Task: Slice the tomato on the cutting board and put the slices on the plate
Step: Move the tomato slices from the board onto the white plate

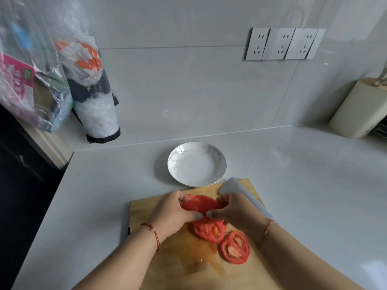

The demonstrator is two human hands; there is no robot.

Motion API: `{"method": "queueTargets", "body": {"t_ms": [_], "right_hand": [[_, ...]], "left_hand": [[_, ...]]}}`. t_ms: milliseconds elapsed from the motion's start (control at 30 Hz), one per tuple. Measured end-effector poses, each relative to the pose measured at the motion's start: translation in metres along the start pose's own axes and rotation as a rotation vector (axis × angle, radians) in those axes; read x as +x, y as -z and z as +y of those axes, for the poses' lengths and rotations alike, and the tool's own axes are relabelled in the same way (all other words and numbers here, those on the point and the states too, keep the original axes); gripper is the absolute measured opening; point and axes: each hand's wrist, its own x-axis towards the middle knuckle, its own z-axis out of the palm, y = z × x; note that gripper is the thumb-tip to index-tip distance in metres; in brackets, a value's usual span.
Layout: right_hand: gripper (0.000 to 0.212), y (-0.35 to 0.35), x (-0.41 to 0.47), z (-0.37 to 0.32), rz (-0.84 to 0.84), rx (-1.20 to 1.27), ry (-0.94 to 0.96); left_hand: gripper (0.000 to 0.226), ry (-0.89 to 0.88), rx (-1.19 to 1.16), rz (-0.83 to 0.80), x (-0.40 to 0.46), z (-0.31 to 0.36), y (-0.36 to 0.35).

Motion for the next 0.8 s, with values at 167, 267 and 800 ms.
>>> {"method": "queueTargets", "body": {"t_ms": [167, 267, 800], "right_hand": [[0.023, 0.024, 0.051, -0.032, 0.036, 0.021, 0.027], [0.016, 0.031, 0.086, -0.038, 0.034, 0.014, 0.021], [0.028, 0.023, 0.152, -0.024, 0.193, -0.492, -0.016]], "left_hand": [[0.038, -0.015, -0.027, 0.056, 0.056, 0.023, 0.021], [0.038, -0.008, -0.016, 0.095, 0.090, 0.029, 0.020], [0.044, -0.075, 0.472, 0.112, 0.147, 0.012, 0.002]]}}
